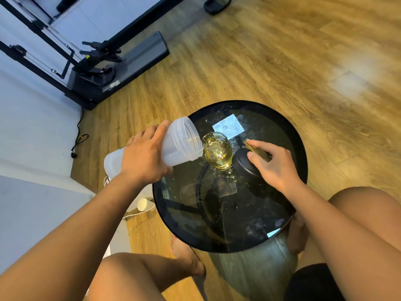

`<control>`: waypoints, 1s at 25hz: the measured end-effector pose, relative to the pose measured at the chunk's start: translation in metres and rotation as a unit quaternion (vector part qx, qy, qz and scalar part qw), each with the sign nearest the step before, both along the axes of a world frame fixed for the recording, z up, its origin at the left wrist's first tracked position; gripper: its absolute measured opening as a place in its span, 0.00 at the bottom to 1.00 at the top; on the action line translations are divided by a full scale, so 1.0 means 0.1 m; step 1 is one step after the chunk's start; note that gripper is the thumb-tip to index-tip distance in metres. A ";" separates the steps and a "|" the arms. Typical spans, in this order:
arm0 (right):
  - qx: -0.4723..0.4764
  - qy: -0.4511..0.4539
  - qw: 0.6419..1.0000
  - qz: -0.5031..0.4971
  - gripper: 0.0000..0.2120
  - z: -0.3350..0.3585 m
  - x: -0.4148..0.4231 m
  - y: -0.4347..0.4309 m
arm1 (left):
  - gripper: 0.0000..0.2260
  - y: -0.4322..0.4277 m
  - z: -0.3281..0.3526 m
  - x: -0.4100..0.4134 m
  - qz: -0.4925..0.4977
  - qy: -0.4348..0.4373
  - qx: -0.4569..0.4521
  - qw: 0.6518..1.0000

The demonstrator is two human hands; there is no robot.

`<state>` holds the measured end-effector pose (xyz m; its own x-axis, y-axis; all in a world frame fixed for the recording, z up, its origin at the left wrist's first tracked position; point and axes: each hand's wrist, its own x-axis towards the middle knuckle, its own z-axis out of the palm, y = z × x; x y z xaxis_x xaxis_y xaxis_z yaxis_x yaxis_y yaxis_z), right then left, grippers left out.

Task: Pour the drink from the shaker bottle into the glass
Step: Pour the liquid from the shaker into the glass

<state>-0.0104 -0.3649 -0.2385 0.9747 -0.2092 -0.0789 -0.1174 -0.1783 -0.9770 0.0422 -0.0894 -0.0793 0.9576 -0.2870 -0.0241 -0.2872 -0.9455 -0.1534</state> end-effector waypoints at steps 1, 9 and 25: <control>-0.001 0.000 1.000 0.000 0.15 0.00 0.00 0.00 | 0.52 0.00 0.00 0.00 -0.001 -0.003 0.002 1.000; -0.002 0.001 1.000 -0.002 0.15 0.00 0.00 -0.01 | 0.49 -0.02 0.04 0.05 -0.044 -0.044 0.043 0.997; 0.014 0.000 1.000 -0.005 0.15 0.01 0.00 -0.03 | 0.45 -0.15 0.15 0.17 -0.145 -0.164 0.150 0.964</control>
<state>-0.0107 -0.3675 -0.2376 0.9727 -0.2158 -0.0852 -0.1192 -0.1501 -0.9815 0.0592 -0.1048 -0.0647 0.8080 -0.5717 0.1426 -0.4228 -0.7311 -0.5356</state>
